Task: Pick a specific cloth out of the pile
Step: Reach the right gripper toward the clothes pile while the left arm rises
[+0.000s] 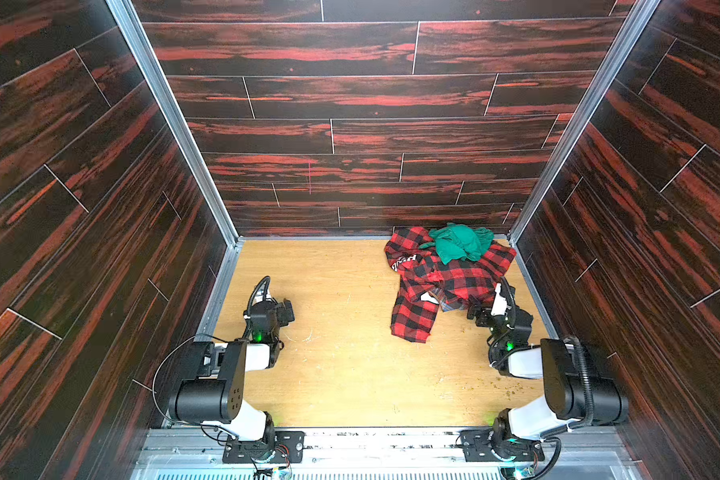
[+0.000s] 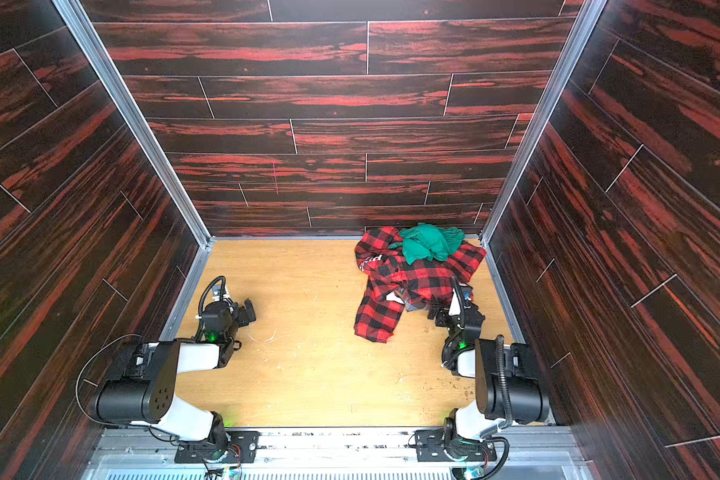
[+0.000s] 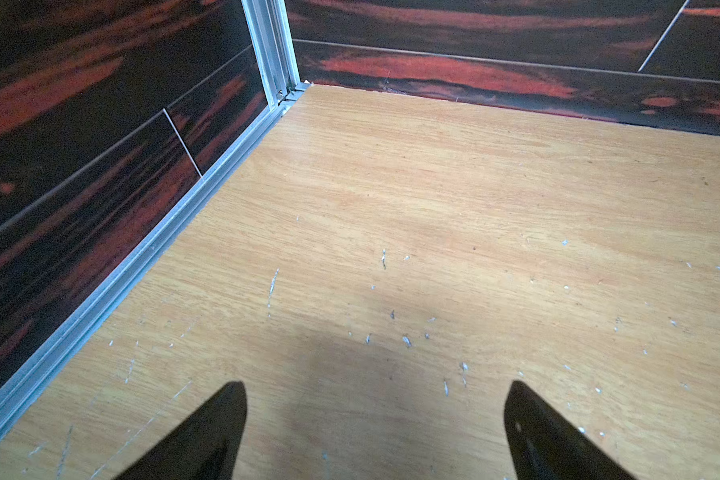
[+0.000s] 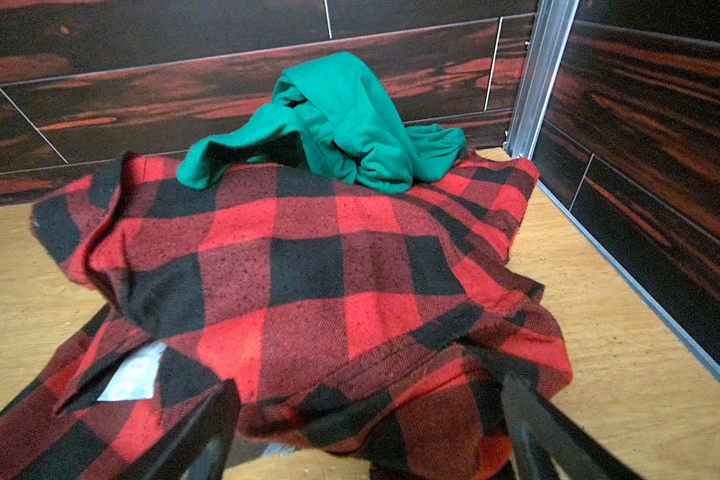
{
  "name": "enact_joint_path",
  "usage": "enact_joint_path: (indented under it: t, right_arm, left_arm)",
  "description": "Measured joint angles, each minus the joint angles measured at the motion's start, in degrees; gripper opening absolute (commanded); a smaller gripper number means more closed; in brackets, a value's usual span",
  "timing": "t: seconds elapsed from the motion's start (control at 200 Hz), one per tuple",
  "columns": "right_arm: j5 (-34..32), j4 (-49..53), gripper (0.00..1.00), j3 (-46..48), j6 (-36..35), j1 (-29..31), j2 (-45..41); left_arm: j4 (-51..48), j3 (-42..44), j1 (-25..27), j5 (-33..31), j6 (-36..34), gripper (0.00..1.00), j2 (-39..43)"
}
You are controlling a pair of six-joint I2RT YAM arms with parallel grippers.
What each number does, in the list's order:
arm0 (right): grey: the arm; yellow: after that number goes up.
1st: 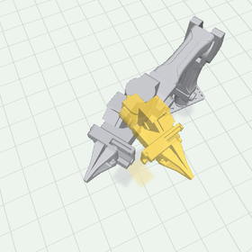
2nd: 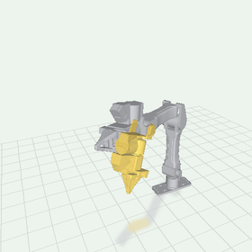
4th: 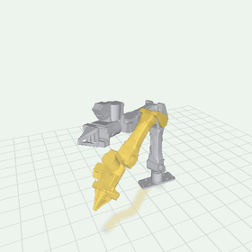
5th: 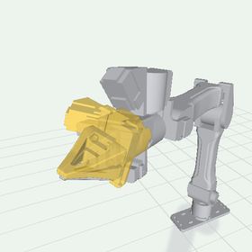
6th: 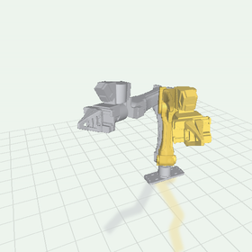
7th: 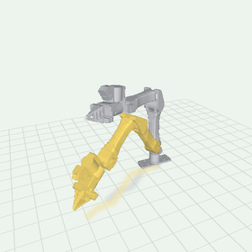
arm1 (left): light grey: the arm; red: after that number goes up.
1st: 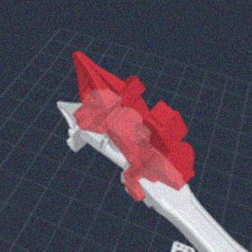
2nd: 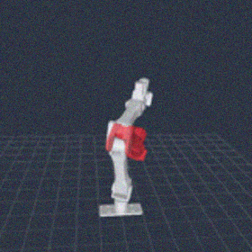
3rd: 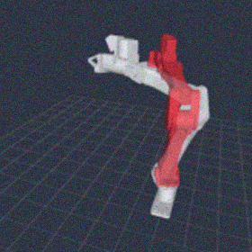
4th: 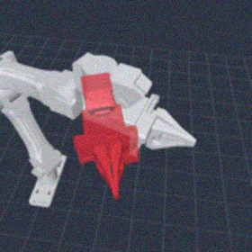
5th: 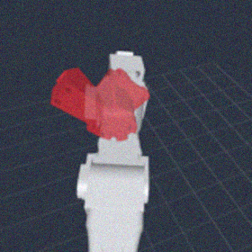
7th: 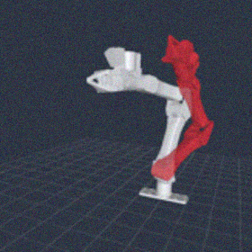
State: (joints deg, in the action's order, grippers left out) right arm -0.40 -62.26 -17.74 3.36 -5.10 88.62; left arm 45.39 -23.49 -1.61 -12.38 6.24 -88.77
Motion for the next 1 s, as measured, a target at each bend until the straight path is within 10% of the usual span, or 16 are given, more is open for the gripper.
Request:
enact_joint_path:
  t: [0.827, 0.997]
  right_arm:
    - [1.3, 0.7, 0.92, 0.0, 0.5, -0.7, -0.6]
    - [-1.2, 17.3, 0.88, -3.7, -0.1, 1.6, -13.0]
  left_arm:
    - [0.4, 0.0, 0.0, -0.5, 0.2, 0.98, 0.2]
    - [-20.0, -9.4, 0.3, 2.1, 0.6, 0.99, 8.1]
